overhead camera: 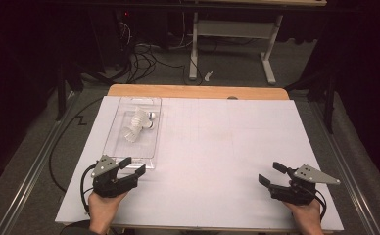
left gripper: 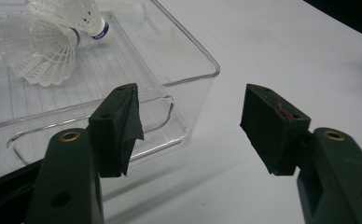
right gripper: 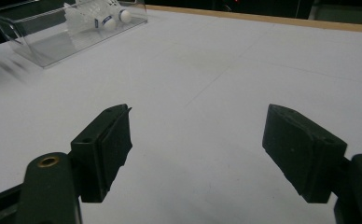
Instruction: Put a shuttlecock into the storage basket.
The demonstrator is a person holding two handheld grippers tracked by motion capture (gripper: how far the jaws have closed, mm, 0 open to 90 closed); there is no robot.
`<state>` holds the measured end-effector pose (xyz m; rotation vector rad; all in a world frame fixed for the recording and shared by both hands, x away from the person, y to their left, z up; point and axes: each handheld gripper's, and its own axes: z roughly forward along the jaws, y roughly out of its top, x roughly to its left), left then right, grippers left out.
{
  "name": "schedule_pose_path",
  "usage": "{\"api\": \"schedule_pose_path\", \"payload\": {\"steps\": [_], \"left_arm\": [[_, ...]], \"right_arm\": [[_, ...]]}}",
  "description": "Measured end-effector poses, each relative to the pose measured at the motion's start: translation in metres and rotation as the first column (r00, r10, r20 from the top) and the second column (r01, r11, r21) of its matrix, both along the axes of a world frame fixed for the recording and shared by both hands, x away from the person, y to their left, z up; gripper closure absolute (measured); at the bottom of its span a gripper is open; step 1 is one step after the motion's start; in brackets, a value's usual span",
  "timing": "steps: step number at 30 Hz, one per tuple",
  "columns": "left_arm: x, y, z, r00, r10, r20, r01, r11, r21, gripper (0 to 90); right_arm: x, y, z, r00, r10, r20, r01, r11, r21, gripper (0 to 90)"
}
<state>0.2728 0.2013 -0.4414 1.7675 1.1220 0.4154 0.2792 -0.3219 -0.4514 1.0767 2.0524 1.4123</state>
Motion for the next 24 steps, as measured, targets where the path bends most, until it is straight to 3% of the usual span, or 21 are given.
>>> {"api": "schedule_pose_path", "payload": {"steps": [24], "left_arm": [[-0.0014, -0.0001, -0.0067, 0.9999, -0.002, -0.013, 0.002, 1.0000, 0.003, 37.7]], "right_arm": [[0.0001, 0.0004, -0.0002, 1.0000, 0.002, -0.003, -0.002, 1.000, -0.002, 24.0]]}}
